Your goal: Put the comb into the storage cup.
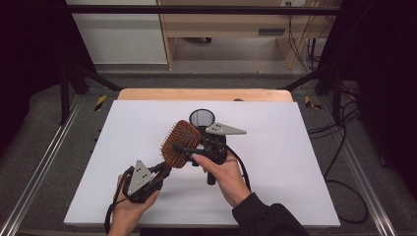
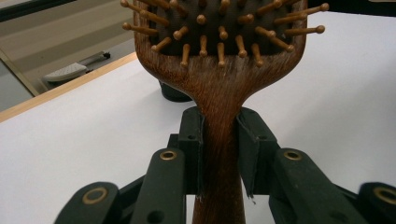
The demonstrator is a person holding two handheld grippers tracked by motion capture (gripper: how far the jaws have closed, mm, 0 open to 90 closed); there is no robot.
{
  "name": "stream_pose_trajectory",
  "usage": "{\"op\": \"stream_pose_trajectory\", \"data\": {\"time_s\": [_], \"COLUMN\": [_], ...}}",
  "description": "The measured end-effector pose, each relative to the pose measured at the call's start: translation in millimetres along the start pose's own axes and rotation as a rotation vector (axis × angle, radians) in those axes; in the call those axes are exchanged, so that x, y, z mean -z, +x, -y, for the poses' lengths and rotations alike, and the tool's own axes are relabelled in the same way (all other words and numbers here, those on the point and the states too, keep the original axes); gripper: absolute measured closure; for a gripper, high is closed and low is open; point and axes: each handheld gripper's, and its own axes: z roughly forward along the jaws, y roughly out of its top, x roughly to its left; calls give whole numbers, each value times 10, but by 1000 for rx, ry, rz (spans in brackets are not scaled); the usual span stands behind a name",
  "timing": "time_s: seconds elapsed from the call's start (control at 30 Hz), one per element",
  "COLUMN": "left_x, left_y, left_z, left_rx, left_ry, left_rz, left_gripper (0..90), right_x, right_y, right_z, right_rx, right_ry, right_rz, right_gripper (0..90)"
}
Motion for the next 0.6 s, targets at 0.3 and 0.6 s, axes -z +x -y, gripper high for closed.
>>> {"op": "stream_pose_trajectory", "data": {"time_s": [0.3,0.6], "left_x": [2,8], "left_y": [5,6], "left_z": [12,10], "left_rx": [19,22], "left_ry": [2,-19], "left_rz": [8,3], "left_gripper": [728,728], "right_x": [-3,3], "right_y": [7,60], "right_z": [-4,-12], "right_rx": [-8,15], "right_ry": [-10,-28], "right_rz": [-9,-12], "right_gripper": [378,418]}}
